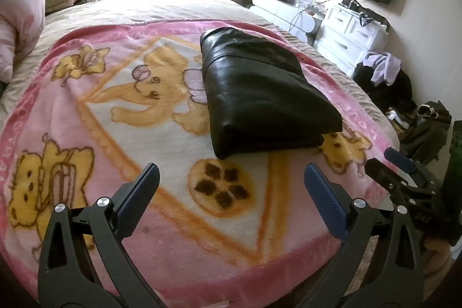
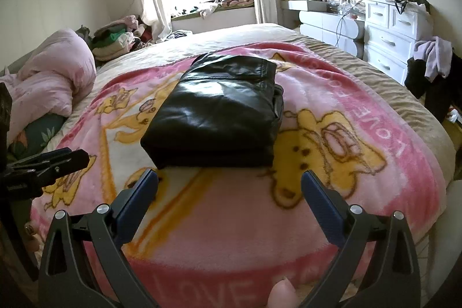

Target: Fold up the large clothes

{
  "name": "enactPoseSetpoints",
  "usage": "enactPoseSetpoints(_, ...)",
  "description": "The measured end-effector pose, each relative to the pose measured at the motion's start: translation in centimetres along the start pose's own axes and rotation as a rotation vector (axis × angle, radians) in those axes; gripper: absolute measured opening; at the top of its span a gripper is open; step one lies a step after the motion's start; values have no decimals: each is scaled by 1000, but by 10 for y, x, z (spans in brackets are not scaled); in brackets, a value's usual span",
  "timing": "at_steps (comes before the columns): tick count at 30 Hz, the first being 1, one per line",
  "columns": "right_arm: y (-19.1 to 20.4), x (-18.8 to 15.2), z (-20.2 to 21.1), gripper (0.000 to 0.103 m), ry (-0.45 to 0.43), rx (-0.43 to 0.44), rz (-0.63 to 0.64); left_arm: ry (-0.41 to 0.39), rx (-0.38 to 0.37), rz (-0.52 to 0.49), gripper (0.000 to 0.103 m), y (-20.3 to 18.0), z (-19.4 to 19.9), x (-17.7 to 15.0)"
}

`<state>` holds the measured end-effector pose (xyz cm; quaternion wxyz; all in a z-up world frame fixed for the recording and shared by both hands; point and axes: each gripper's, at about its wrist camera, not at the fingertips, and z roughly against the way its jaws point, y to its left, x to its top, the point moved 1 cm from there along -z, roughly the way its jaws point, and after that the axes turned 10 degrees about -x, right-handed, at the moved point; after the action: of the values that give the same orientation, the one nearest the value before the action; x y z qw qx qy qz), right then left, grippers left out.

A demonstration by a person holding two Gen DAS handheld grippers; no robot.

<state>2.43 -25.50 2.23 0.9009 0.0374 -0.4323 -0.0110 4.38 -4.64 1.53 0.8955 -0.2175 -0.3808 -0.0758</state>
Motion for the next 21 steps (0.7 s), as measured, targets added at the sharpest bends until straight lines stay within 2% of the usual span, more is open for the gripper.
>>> enactPoseSetpoints(6,0,-1,1,99,0,2,-8,3,27,-7,94,0,1,0)
enactPoseSetpoints(21,1,0,1,99,0,-2,-5,2,28,-9,94,-1,1,0)
